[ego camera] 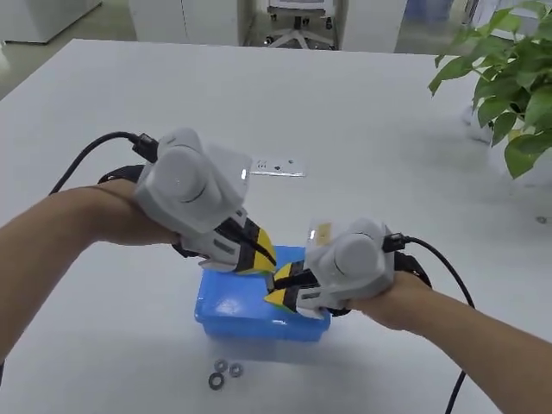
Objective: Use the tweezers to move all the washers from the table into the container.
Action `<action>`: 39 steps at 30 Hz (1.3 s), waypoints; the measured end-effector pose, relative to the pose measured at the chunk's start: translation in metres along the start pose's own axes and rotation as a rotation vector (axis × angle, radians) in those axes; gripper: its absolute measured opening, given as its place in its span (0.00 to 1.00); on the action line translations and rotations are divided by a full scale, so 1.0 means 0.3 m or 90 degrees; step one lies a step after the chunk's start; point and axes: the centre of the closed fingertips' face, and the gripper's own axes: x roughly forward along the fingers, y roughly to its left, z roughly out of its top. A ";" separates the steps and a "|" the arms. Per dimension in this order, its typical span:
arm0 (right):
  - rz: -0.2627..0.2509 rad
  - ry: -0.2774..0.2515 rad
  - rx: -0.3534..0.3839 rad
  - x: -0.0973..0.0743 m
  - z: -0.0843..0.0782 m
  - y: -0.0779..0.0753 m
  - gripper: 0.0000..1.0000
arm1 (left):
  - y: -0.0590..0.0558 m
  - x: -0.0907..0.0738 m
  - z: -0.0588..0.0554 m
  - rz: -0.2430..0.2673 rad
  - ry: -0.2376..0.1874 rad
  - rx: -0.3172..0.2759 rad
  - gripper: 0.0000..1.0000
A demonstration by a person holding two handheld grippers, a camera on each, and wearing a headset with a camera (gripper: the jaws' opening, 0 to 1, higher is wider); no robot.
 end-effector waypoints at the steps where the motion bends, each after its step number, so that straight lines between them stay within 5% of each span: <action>1: -0.001 -0.001 -0.001 -0.003 0.003 0.003 0.10 | -0.003 -0.003 0.003 -0.001 -0.001 -0.001 0.05; 28: -0.014 -0.037 -0.019 -0.062 0.162 0.119 0.09 | -0.118 -0.157 0.071 0.012 -0.002 -0.008 0.05; 39: 0.006 -0.044 -0.025 -0.036 0.178 0.203 0.09 | -0.194 -0.173 0.046 0.005 0.009 -0.018 0.05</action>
